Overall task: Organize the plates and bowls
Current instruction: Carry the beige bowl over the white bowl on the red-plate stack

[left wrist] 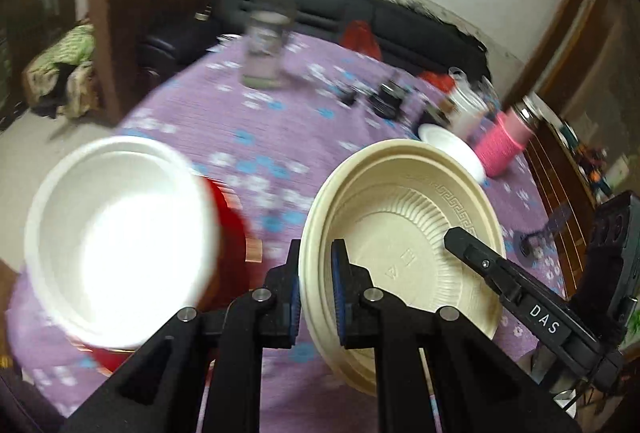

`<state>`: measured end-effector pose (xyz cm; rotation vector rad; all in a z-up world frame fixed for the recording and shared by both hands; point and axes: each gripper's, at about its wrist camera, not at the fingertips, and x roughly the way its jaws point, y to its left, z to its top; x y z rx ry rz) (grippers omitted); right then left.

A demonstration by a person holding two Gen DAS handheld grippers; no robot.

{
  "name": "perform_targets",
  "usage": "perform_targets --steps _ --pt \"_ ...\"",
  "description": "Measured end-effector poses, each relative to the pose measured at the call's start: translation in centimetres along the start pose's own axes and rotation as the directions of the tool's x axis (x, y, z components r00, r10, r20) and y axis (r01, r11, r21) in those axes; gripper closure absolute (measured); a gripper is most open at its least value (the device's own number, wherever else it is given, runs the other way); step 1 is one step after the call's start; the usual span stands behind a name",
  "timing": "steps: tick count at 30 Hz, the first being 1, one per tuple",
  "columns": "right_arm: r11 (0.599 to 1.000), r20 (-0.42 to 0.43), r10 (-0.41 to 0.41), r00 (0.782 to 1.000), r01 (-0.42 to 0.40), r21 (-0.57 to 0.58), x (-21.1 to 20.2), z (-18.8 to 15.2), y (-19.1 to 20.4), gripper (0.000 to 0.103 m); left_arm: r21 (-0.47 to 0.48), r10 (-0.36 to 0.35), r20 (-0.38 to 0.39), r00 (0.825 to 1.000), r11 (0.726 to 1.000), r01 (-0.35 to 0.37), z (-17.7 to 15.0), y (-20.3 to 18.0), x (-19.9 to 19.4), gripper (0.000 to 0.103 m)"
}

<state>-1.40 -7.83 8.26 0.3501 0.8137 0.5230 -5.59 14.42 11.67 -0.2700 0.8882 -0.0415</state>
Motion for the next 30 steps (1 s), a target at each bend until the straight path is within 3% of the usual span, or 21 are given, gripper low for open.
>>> perform_targets --steps 11,23,26,30 --pt "0.986 -0.079 0.038 0.996 -0.051 -0.161 6.4 -0.2 12.6 0.082 -0.138 0.137 0.029 0.99 0.982 -0.132 0.8 11.3 -3.7 0.09" --pt "0.98 -0.149 -0.015 0.989 -0.015 -0.197 11.8 -0.9 15.5 0.082 -0.135 0.253 0.011 0.967 0.959 -0.249 1.2 15.1 -2.5 0.087" --pt "0.977 -0.148 -0.03 0.989 -0.003 -0.215 12.3 -1.1 15.8 0.082 -0.124 0.269 0.021 0.963 0.956 -0.264 1.2 15.2 -2.5 0.082" --pt "0.974 -0.148 -0.04 0.988 0.005 -0.226 12.6 -1.3 15.9 0.082 -0.138 0.216 0.03 0.976 0.968 -0.21 1.3 15.3 -3.0 0.068"
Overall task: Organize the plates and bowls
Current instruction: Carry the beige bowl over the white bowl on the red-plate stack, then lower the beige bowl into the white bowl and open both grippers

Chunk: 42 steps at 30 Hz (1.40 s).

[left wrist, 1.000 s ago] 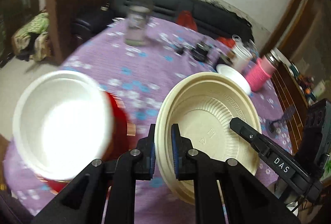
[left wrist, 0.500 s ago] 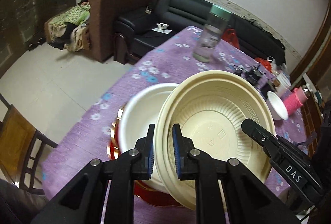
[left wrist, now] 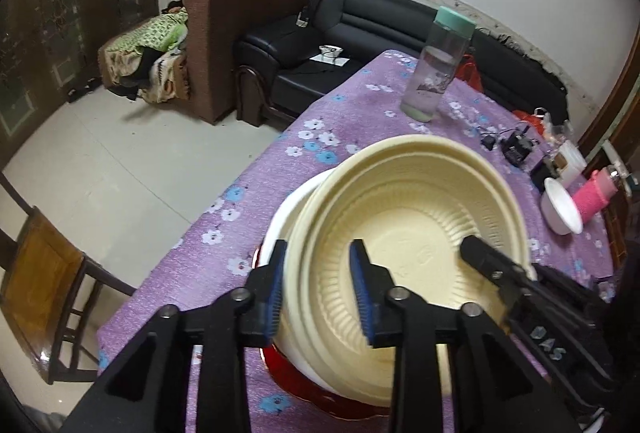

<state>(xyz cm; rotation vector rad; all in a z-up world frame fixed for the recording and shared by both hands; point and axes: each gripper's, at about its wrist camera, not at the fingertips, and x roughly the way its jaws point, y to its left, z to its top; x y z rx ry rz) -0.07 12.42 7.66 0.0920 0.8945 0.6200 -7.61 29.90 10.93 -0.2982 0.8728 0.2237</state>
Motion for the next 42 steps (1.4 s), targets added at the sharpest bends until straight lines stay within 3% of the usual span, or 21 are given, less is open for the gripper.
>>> perform_targets --steps 8,13,17,19,21,23,24,28,31,36,42 --pt "1.0 -0.023 0.001 1.0 -0.001 0.009 0.9 -0.3 -0.3 0.082 -0.079 -0.115 0.07 0.991 0.99 0.12 0.2 1.5 -2.2 0.044" --pt "1.0 -0.041 0.002 0.999 -0.001 0.013 1.5 -0.4 -0.5 0.082 -0.14 -0.137 0.177 0.975 0.977 0.162 0.3 3.5 -4.5 0.042" --pt "1.0 -0.027 -0.026 0.999 0.026 0.005 1.6 -0.5 -0.2 0.079 -0.148 -0.141 0.206 0.968 0.974 0.173 0.2 4.0 -5.4 0.041" --pt "1.0 -0.01 -0.028 1.0 0.028 0.005 1.4 -0.6 -0.1 0.069 -0.147 -0.144 0.212 0.966 0.973 0.177 0.0 4.1 -5.7 0.04" --pt "0.999 0.027 -0.039 0.999 0.039 0.001 0.8 -0.6 0.2 0.042 -0.141 -0.142 0.218 0.965 0.974 0.175 -0.1 4.0 -5.9 0.038" --pt "0.999 0.062 -0.053 0.997 0.053 -0.008 0.2 -0.5 0.5 0.032 -0.138 -0.139 0.225 0.964 0.975 0.173 -0.3 4.0 -6.2 0.036" --pt "0.998 0.077 -0.061 0.995 0.062 -0.014 -0.1 -0.5 0.7 0.031 -0.137 -0.137 0.229 0.964 0.976 0.171 -0.4 3.9 -6.3 0.035" --pt "0.996 0.129 -0.089 0.988 0.09 -0.006 -1.3 -0.3 0.8 0.032 -0.126 -0.111 0.243 0.964 0.981 0.145 -1.0 3.6 -6.9 0.033" --pt "0.996 0.151 -0.085 0.985 0.084 0.015 -2.5 -0.4 0.3 0.032 -0.098 -0.044 0.272 0.961 0.993 0.073 -1.8 2.7 -7.7 0.029" --pt "0.994 0.197 -0.111 0.974 0.11 0.013 -5.2 -1.6 -0.3 0.031 -0.053 0.081 0.342 0.936 0.996 -0.067 -3.6 0.6 -9.1 0.018" --pt "0.988 0.233 -0.152 0.961 0.154 0.007 -8.4 -4.3 -1.7 0.028 0.041 0.123 0.381 0.916 0.988 -0.15 -6.0 -3.1 -9.8 0.015"
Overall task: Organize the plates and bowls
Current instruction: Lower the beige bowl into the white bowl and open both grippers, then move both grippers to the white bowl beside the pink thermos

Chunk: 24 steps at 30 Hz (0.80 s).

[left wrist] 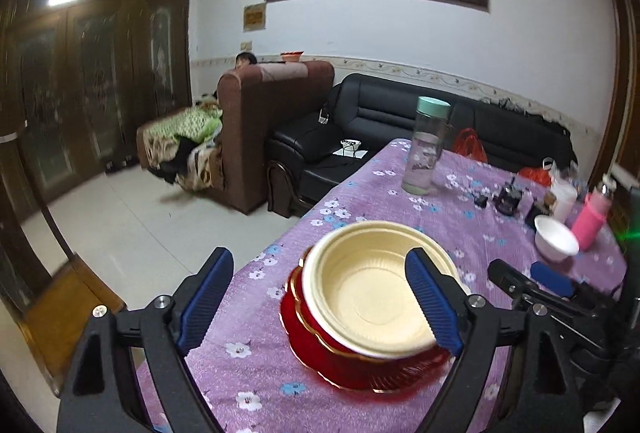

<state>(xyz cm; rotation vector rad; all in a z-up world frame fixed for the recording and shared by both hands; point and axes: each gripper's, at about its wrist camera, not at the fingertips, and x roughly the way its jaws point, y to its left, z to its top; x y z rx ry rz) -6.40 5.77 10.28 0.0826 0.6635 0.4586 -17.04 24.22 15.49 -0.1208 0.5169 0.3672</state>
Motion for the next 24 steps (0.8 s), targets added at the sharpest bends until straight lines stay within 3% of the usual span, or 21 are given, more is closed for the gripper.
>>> perform_targets --steps 3,10,24 --pt "0.999 0.012 -0.028 1.0 0.029 -0.016 -1.5 -1.0 -0.8 0.028 0.056 0.011 0.015 1.0 0.998 -0.012 -0.8 -2.1 -0.9 0.011" --pt "0.998 0.031 -0.061 0.998 0.061 -0.002 -4.4 -3.1 -3.3 0.025 0.127 -0.042 0.017 0.999 0.991 0.04 -2.0 -5.7 -2.5 0.011" --pt "0.987 0.03 -0.128 0.991 0.124 0.102 -7.5 -5.0 -9.5 0.024 0.253 -0.091 0.024 0.996 0.964 0.082 -3.5 -11.6 -4.3 0.011"
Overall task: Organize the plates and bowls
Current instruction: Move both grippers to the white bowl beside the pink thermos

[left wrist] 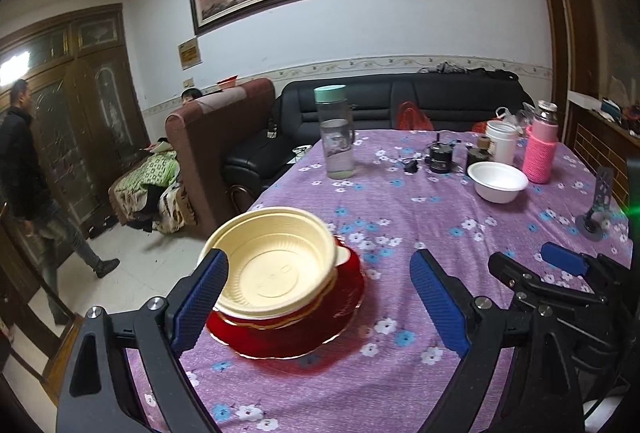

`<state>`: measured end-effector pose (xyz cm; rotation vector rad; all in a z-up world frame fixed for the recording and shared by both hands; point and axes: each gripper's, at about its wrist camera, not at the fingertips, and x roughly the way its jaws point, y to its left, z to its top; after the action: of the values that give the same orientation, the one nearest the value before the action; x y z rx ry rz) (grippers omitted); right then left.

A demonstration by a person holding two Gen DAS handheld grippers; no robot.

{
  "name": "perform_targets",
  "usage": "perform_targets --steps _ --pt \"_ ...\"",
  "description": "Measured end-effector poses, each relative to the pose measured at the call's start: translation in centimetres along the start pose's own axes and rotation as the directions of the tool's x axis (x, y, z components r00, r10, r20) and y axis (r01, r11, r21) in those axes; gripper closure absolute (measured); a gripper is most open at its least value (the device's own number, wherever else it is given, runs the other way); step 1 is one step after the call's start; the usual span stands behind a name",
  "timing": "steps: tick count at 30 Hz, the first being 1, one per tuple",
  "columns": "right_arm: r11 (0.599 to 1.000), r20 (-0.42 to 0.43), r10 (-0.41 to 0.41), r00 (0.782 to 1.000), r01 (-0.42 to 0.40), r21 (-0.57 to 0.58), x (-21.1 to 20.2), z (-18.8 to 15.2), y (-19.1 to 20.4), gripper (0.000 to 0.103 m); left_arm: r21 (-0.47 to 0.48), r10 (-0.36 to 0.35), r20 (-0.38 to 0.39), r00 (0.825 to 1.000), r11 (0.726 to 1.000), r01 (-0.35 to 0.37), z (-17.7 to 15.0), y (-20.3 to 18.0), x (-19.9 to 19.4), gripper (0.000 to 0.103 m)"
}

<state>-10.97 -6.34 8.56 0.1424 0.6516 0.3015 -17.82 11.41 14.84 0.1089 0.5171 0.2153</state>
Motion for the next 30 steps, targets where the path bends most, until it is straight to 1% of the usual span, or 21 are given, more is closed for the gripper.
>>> perform_targets --steps 8,12,22,24,26,28,29,30 --pt "1.0 -0.005 -0.005 1.0 0.005 0.027 0.5 0.0 -1.8 0.023 0.066 -0.029 -0.027 0.999 0.997 0.031 -0.2 -3.1 1.0 0.011" --pt "0.999 -0.018 -0.009 1.0 0.01 0.039 1.3 0.0 -2.8 0.023 0.079 -0.056 -0.062 0.997 0.995 0.061 -0.4 -4.4 2.0 0.011" --pt "0.995 -0.055 -0.042 0.998 0.046 0.084 3.5 0.1 -6.2 0.023 0.116 -0.082 -0.117 0.99 0.989 0.095 -0.5 -7.1 5.1 0.011" --pt "0.993 -0.064 -0.047 0.997 0.054 0.102 3.9 0.4 -7.4 0.023 0.114 -0.104 -0.145 0.984 0.986 0.121 -0.4 -7.7 6.1 0.011" --pt "0.988 -0.066 -0.071 0.995 0.079 0.134 4.2 0.9 -9.1 0.023 0.096 -0.147 -0.189 0.971 0.981 0.168 0.0 -8.2 7.5 0.011" --pt "0.979 -0.072 -0.106 0.992 0.117 0.167 4.6 1.4 -11.0 0.023 0.067 -0.191 -0.226 0.955 0.975 0.211 0.7 -8.7 9.0 0.011" --pt "0.97 -0.08 -0.128 0.989 0.142 0.198 4.9 1.9 -12.4 0.023 0.045 -0.218 -0.244 0.945 0.971 0.235 1.3 -9.1 9.9 0.011" --pt "0.963 -0.084 -0.136 0.987 0.151 0.223 5.1 2.1 -13.4 0.023 0.027 -0.239 -0.255 0.937 0.967 0.254 1.8 -9.4 10.6 0.011"
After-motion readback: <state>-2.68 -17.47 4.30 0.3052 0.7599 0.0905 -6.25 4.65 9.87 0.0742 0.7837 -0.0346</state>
